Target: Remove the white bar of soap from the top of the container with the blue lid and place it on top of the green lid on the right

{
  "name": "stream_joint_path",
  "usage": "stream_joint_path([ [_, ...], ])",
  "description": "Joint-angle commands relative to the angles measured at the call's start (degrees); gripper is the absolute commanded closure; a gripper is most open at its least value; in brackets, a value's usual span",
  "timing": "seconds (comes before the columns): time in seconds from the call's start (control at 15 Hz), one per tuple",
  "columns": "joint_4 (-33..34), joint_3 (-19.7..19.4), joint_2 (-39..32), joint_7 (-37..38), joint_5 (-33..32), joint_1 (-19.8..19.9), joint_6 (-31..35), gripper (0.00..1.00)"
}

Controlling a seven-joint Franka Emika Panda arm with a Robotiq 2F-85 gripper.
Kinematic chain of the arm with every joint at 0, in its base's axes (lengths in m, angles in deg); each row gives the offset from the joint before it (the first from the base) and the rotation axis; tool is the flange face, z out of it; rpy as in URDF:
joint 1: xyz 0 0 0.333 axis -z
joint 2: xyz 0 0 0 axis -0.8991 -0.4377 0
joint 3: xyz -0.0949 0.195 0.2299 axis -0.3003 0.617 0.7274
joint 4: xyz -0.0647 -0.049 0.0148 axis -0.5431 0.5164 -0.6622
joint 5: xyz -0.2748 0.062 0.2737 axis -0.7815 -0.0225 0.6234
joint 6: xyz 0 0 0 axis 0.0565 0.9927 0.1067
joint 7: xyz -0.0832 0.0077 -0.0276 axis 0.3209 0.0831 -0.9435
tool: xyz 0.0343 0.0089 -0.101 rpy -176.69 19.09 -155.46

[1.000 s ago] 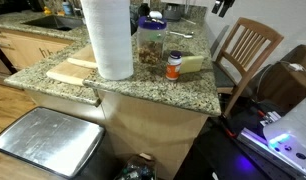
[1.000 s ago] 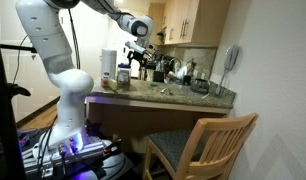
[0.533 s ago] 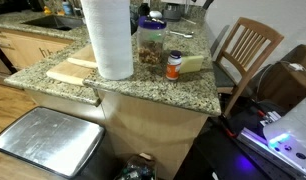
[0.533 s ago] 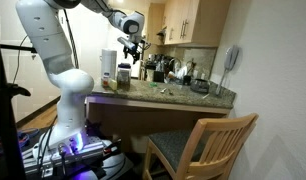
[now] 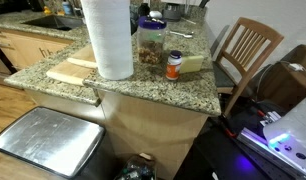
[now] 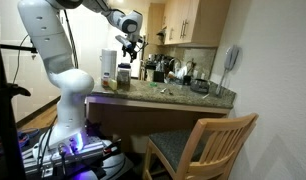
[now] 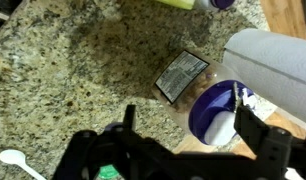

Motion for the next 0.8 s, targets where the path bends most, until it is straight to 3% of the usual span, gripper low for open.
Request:
stream_joint_path([
  [0.0,3.5,2.3,-1.4,5.2,3.1,-0.8,0.7,0.0],
  [0.2,4.6,3.0,-1.4,8.8,3.5,-0.4,1.0,0.0],
  [0.73,4.8,4.2,-2.2,9.9,1.8,-0.5,1.6,0.0],
])
